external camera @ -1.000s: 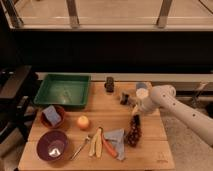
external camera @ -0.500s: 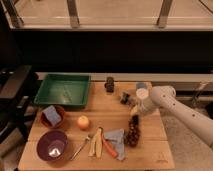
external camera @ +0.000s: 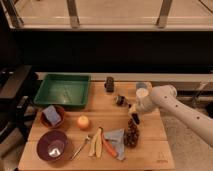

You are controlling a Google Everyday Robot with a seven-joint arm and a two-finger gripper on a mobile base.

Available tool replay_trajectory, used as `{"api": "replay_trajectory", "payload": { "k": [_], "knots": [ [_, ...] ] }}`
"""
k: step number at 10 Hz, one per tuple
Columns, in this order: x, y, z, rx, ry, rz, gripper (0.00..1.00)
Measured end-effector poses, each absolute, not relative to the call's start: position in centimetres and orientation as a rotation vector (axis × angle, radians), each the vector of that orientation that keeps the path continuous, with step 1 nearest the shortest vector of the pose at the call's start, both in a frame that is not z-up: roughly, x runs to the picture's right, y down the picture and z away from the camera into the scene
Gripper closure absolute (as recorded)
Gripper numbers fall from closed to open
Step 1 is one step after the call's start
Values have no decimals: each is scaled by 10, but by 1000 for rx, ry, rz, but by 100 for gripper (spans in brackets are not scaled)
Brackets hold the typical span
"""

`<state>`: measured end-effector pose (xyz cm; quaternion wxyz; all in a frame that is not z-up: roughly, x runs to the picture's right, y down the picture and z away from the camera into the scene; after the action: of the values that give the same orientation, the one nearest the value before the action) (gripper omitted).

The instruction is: Wipe purple bowl with brush

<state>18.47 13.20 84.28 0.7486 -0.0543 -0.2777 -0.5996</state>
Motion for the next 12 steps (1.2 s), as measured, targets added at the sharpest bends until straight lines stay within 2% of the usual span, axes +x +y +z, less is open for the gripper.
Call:
{"api": "replay_trajectory", "payload": {
  "k": [5, 12],
  "knots": [
    [136, 70, 757, 108, -608, -1433, 100],
    [25, 82, 707, 378, -852, -1592, 100]
  ]
}}
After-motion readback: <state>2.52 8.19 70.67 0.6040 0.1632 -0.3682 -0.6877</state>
